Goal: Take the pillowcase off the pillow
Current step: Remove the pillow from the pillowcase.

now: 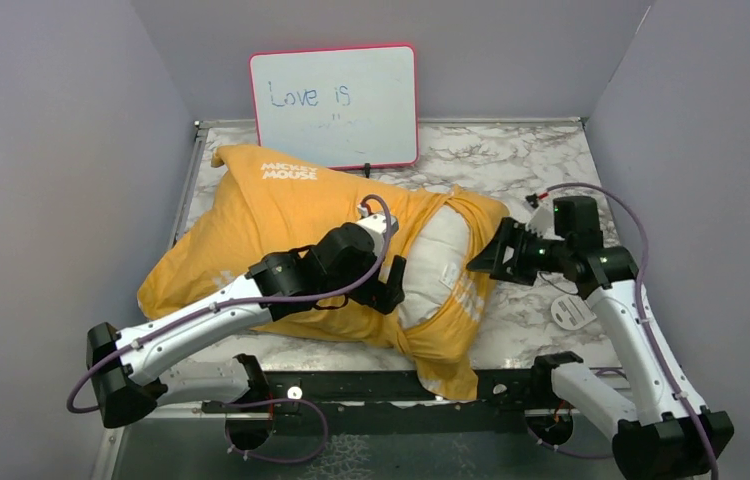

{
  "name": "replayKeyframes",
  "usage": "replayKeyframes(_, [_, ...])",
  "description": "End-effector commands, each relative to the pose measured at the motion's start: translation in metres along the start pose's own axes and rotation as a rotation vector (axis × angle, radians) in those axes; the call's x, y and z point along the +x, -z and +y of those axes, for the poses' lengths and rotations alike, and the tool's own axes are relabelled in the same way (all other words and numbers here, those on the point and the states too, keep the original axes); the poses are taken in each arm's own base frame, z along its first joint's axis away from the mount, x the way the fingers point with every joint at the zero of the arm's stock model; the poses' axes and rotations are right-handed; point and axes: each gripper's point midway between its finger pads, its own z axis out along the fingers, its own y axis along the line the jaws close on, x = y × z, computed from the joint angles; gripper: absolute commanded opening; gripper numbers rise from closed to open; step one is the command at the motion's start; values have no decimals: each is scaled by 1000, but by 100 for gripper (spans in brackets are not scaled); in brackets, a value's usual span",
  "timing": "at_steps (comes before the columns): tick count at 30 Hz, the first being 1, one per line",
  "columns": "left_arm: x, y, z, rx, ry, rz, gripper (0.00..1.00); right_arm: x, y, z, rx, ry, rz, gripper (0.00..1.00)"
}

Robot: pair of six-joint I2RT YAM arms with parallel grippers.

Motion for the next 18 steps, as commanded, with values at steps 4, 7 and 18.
replayKeyframes(4, [38,-36,17,-114,-5,155,64,87,-10,23,52,54,288,74])
replayKeyframes(7, [27,-42,16,-131,-5,118,50,87,-21,5,187,62,258,74])
replayKeyframes(18, [14,-21,62,-336,5,-24,0,66,-15,-50,461,40,69,1])
